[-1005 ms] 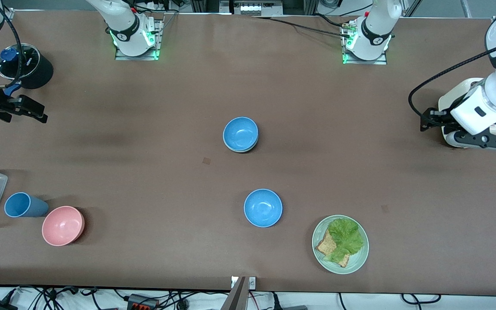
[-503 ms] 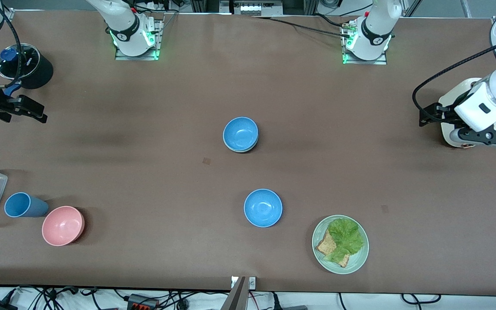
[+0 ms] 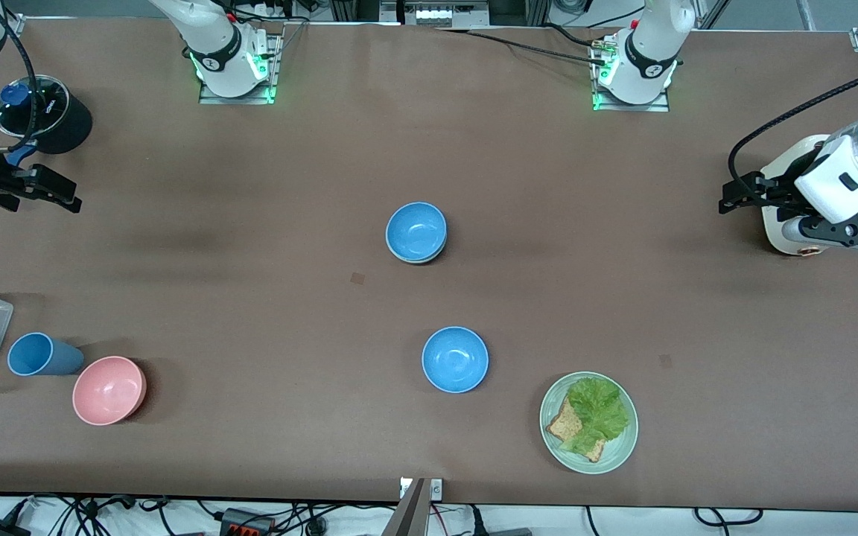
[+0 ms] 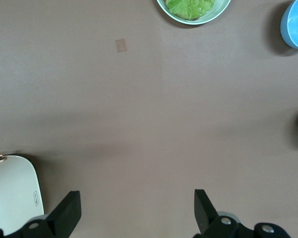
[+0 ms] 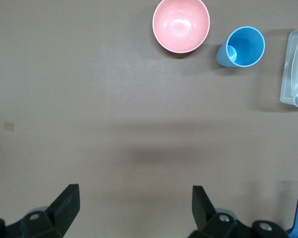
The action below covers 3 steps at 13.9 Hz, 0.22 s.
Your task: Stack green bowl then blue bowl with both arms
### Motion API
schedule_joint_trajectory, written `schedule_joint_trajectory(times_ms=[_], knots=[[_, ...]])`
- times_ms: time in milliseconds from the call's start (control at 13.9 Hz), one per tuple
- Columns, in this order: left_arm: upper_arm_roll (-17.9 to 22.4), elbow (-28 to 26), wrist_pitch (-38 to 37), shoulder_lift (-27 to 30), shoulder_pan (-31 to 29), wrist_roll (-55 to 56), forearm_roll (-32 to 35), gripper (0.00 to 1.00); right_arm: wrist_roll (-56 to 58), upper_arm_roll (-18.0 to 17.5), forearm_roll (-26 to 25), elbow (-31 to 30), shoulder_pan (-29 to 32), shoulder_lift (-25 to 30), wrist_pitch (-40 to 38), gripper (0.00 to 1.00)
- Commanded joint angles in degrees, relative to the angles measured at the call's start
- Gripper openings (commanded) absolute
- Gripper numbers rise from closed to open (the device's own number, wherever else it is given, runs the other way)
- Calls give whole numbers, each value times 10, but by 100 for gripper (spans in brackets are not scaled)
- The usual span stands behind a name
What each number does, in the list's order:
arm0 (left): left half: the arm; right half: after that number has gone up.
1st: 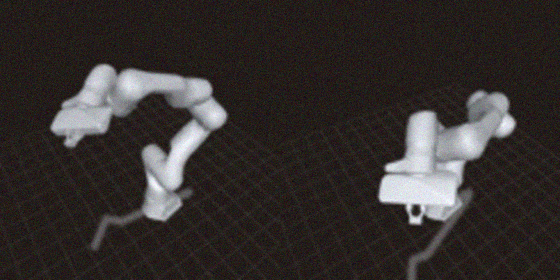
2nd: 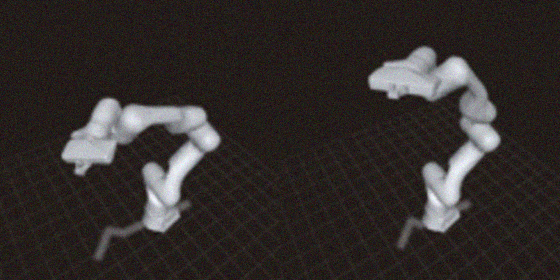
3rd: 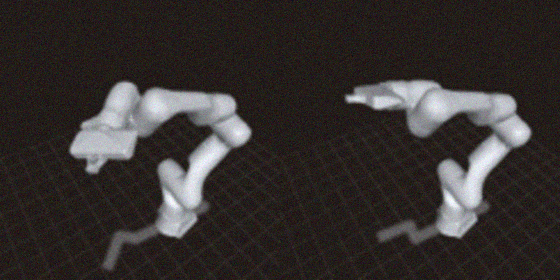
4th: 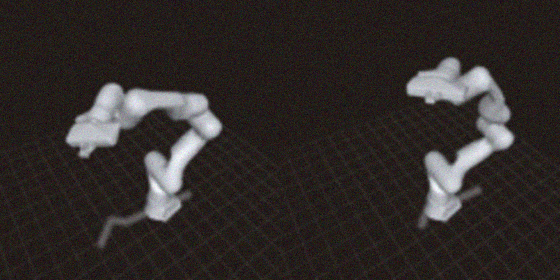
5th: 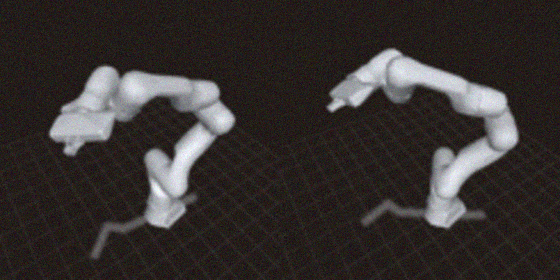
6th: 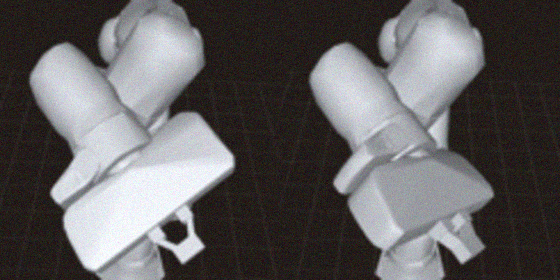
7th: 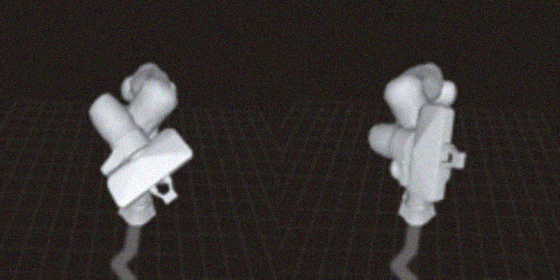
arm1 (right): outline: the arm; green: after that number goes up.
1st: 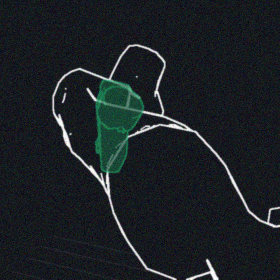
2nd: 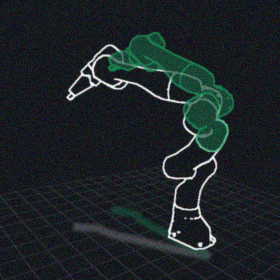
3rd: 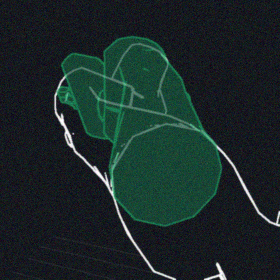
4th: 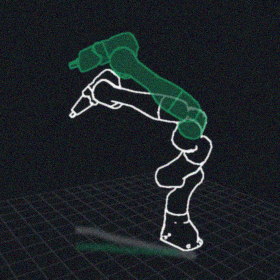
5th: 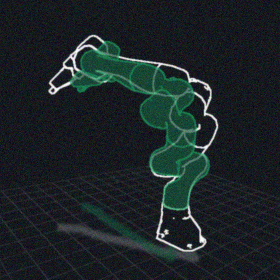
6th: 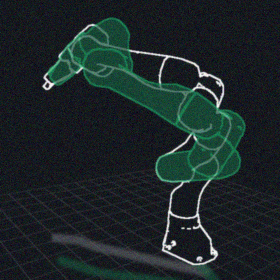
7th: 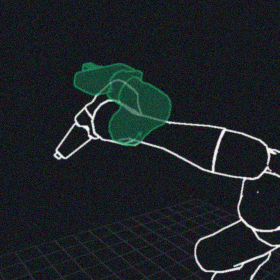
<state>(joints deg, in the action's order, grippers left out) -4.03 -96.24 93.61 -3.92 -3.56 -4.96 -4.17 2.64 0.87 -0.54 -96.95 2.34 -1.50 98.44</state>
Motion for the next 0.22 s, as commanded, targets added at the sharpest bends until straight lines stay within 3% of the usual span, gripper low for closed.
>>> schedule_joint_trajectory(times_ms=[0,144], knots=[[10,7,-11,1,6,-10,-9,100,2,-4,-7,-3,5,11,-2,100],[10,7,-11,0,6,-10,-9,100,0,-4,-7,-3,5,11,-2,100]])
